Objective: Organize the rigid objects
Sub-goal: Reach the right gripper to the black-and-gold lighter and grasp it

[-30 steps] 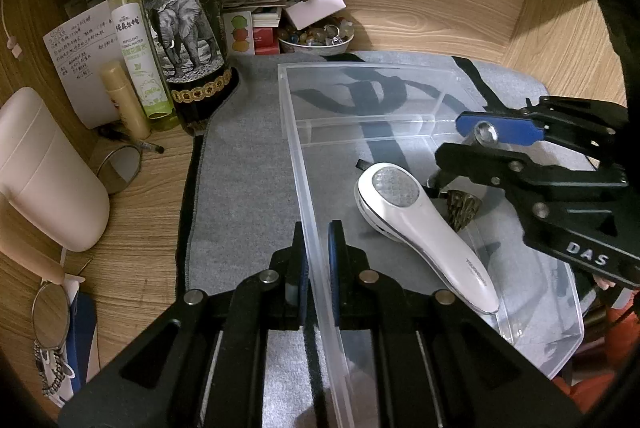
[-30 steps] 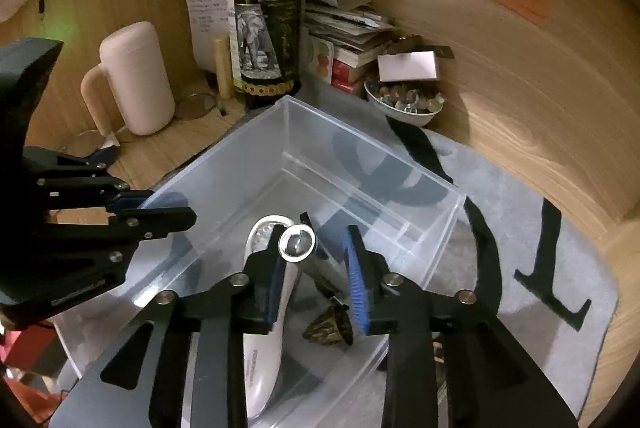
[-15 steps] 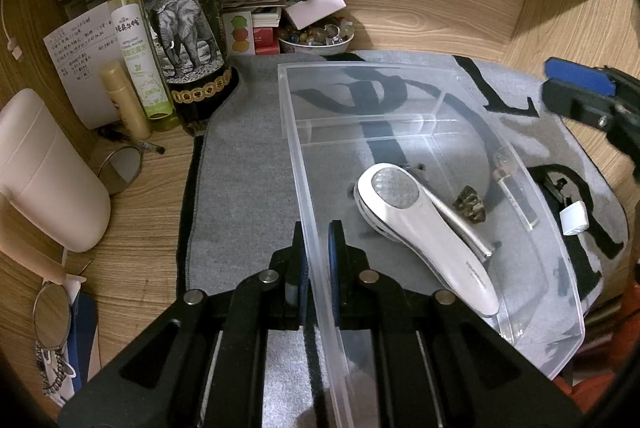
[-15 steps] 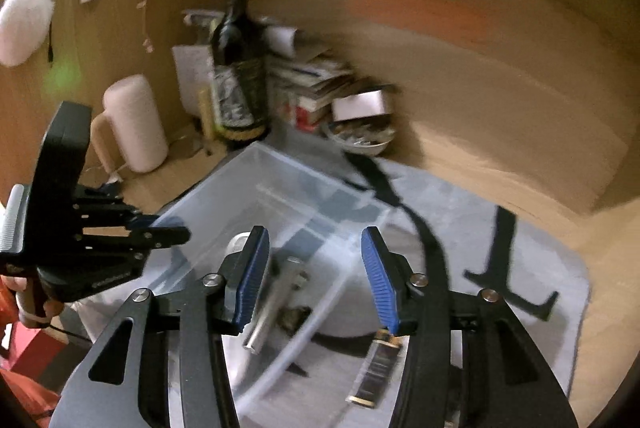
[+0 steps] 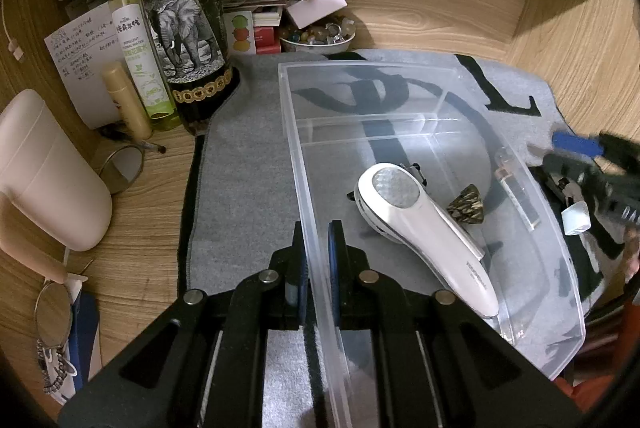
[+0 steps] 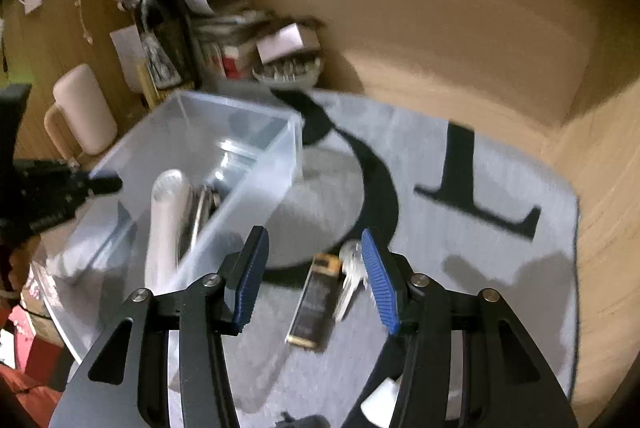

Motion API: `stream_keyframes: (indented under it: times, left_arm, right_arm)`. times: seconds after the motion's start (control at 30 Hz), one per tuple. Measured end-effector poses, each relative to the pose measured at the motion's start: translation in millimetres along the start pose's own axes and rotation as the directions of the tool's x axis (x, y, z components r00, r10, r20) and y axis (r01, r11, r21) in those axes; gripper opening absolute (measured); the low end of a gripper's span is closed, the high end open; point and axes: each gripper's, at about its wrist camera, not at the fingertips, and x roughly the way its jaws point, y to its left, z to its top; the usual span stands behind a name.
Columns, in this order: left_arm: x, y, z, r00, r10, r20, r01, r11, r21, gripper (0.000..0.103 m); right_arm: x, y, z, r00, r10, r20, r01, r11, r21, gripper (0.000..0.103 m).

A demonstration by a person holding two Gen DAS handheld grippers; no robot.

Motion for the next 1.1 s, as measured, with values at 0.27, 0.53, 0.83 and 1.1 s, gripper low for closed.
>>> stream_keyframes:
  times: [0.27, 0.53, 0.83, 1.1]
  left_arm:
    - [0, 0, 0, 1.000, 0.000, 0.000, 0.000, 1.000, 0.001, 0.008]
    - [0, -1, 0, 1.000, 0.001, 0.001, -0.001, 1.000, 0.001, 0.008]
    - [0, -1, 0, 1.000, 0.002, 0.001, -0.002, 1.000, 0.001, 0.008]
    - [0, -1, 0, 1.000, 0.000, 0.002, 0.000, 1.000, -0.002, 0.008]
  right_arm:
    - [19, 4, -29, 0.997, 0.021, -0.070, -0.021, 1.000, 0.008, 0.037]
    - [36, 6, -32, 0.993, 0.022, -0.120, -0.023, 1.000, -0.008, 0.029]
    - [47, 4, -40, 0.989, 0.006, -0.151, -0.007, 1.000, -0.007, 0.024]
    - [43, 10, -37, 0.993, -0.022, -0.115, 0.018, 0.999, -0.034, 0.022]
